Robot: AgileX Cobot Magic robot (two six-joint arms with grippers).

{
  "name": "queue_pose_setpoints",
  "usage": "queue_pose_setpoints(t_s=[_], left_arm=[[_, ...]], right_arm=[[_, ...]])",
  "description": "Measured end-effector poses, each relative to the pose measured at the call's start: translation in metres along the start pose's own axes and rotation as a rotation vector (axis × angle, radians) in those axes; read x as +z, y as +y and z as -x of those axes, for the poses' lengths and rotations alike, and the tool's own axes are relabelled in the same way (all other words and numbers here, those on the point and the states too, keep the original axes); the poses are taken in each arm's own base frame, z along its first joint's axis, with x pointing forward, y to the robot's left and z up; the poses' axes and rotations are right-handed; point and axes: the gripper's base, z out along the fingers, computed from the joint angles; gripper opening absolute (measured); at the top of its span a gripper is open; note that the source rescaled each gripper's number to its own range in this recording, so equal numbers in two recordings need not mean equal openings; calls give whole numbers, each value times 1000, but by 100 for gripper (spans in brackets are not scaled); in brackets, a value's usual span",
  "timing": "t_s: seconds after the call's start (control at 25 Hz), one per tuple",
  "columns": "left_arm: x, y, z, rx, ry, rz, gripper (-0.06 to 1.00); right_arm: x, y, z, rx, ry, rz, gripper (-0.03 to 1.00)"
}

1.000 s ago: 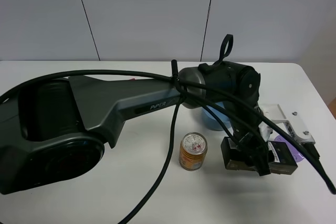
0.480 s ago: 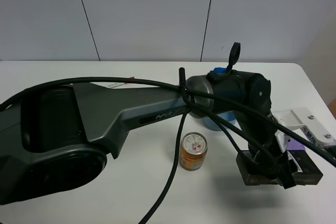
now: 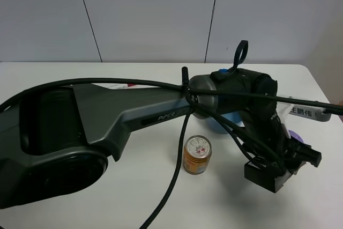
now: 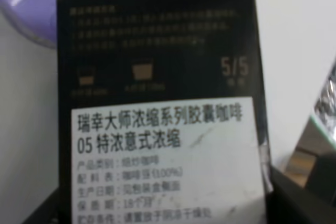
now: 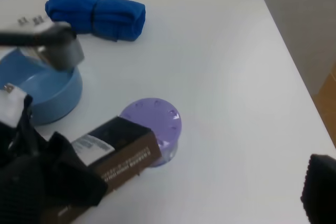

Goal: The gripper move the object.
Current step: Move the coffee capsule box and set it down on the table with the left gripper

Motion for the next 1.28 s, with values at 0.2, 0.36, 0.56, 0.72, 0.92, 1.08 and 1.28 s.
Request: queue_pose_setpoints(t_s=[0.2,0.36,0.56,0.72,0.92,1.08,1.28], left_arm=[[-6,2,4,-45,-29,33,2],[-6,1,2,-100,-2,25,2],[-7,-1,-11,-119,131,18,2],[-7,-2,-16,31,176,15,2],[-4,-9,-18,304,163,-11,2],[-3,-13,-18,529,141,-50,2],[0,-16,-25,766,179,-77,2]], right_arm=[[0,0,0,0,0,0,100],[0,0,0,0,0,0,100],[0,0,0,0,0,0,100],[0,0,0,0,0,0,100],[0,0,0,0,1,0,100],[0,0,-2,0,23,5,100],[0,0,-1,2,6,4,100]])
